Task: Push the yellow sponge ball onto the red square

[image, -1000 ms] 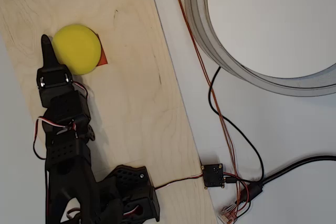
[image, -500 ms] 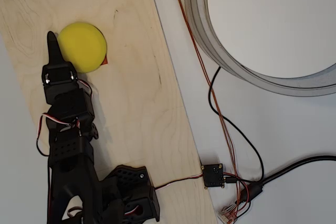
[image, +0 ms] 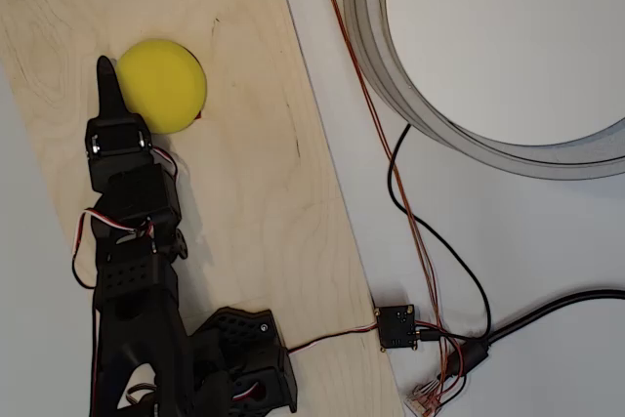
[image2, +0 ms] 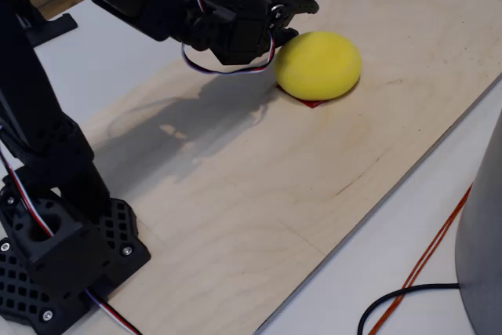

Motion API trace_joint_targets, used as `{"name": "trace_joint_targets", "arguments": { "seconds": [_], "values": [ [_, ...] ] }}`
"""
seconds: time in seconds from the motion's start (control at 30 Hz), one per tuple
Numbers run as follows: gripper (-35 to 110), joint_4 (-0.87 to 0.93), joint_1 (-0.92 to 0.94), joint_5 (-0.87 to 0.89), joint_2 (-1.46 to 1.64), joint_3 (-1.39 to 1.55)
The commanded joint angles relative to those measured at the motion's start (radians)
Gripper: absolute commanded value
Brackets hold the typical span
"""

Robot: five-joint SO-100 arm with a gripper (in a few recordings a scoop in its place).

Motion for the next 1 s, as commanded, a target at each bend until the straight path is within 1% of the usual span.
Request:
{"name": "trace_joint_targets", "arguments": {
  "seconds": [0.0, 0.57, 0.77, 0.97],
  "values": [
    [16, -0.021, 0.017, 0.018, 0.043, 0.008],
    [16, -0.029, -0.011, 0.028, 0.21, 0.074],
    [16, -0.057, 0.029, -0.063, 0.213, 0.034],
    [15, -0.135, 0.071, -0.179, 0.112, -0.049]
  ]
}}
